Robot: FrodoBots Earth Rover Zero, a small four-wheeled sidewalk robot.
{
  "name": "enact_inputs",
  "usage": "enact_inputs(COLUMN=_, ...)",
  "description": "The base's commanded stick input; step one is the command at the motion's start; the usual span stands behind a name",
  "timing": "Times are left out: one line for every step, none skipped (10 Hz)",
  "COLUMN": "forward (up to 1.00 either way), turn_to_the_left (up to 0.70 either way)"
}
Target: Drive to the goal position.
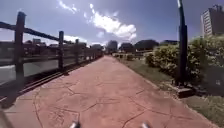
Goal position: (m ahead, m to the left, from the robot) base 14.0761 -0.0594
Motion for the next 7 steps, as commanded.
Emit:
enact_inputs(forward=0.85, turn_to_the_left=0.00)
enact_inputs(forward=0.85, turn_to_the_left=0.00)
enact_inputs(forward=0.85, turn_to_the_left=0.00)
enact_inputs(forward=0.85, turn_to_the_left=0.00)
enact_inputs(forward=0.85, turn_to_the_left=0.00)
enact_inputs(forward=0.85, turn_to_the_left=0.00)
enact_inputs(forward=0.85, turn_to_the_left=0.00)
